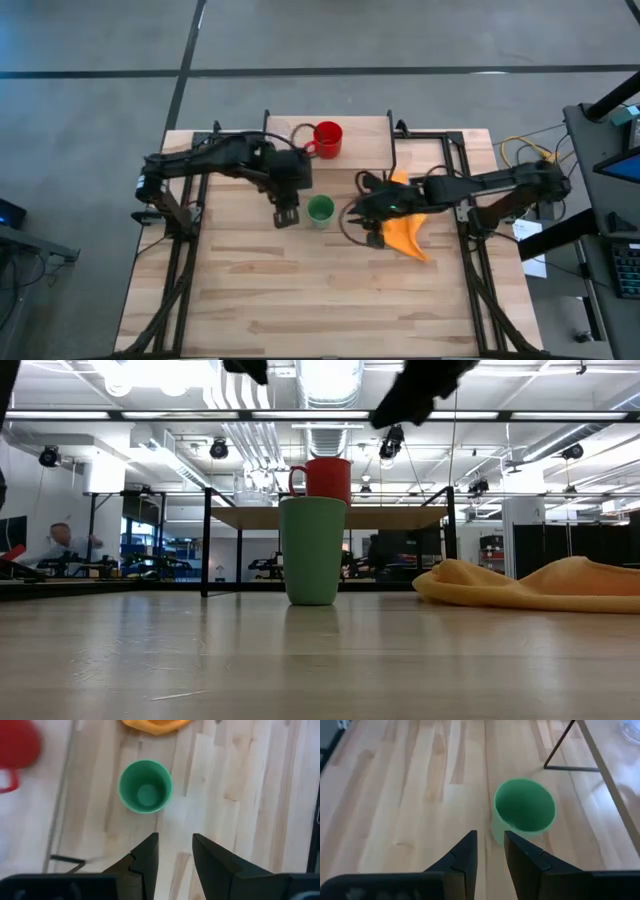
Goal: Stack small to large cups/mugs on shelf
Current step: Put the green cup on the shelf
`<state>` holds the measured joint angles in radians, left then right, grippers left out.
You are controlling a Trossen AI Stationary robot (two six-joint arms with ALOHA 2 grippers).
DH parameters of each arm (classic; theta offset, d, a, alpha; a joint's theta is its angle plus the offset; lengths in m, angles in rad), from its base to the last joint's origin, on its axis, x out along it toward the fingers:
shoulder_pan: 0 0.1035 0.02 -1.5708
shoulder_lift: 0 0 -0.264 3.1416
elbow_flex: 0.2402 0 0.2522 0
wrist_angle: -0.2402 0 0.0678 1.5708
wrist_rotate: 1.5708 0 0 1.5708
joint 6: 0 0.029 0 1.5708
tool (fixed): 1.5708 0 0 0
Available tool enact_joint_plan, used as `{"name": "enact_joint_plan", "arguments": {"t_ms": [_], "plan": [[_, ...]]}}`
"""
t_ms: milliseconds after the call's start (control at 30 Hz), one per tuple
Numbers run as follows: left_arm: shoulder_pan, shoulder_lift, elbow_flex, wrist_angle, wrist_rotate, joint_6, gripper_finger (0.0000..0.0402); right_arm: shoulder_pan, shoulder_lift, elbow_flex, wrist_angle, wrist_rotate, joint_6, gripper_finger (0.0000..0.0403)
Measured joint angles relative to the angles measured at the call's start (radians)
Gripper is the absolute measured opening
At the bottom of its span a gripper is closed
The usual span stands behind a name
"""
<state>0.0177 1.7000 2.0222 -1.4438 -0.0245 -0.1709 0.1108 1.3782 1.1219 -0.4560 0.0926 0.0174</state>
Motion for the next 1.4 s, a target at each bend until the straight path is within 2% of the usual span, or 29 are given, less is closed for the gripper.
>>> {"name": "enact_joint_plan", "arguments": {"t_ms": [167,333,533,633,833,1100,1400], "plan": [[0.000,-0.080,-0.001,-0.012,-0.047,-0.027,0.0105,-0.028,0.138,0.115,0.023,-0.044,-0.125,0.0091],[0.000,-0.149,-0.012,-0.011,-0.104,-0.060,0.0105,-0.042,0.296,0.258,-0.086,-0.143,-0.180,0.0091],[0.000,-0.186,-0.020,-0.011,-0.119,-0.059,0.0105,-0.046,0.443,0.373,-0.178,-0.144,-0.236,0.0091],[0.000,-0.192,-0.021,-0.011,-0.120,-0.059,0.0105,-0.052,0.488,0.412,-0.187,-0.089,-0.239,0.0091],[0.000,-0.194,-0.035,-0.014,-0.120,-0.051,0.0105,-0.066,0.499,0.448,-0.201,-0.042,-0.238,0.0091],[0.000,-0.194,-0.044,-0.014,-0.120,-0.049,0.0105,-0.099,0.505,0.447,-0.274,-0.040,-0.193,0.0091],[0.000,-0.194,-0.044,-0.014,-0.120,-0.049,0.0105,-0.101,0.510,0.447,-0.273,-0.043,-0.197,0.0091]]}}
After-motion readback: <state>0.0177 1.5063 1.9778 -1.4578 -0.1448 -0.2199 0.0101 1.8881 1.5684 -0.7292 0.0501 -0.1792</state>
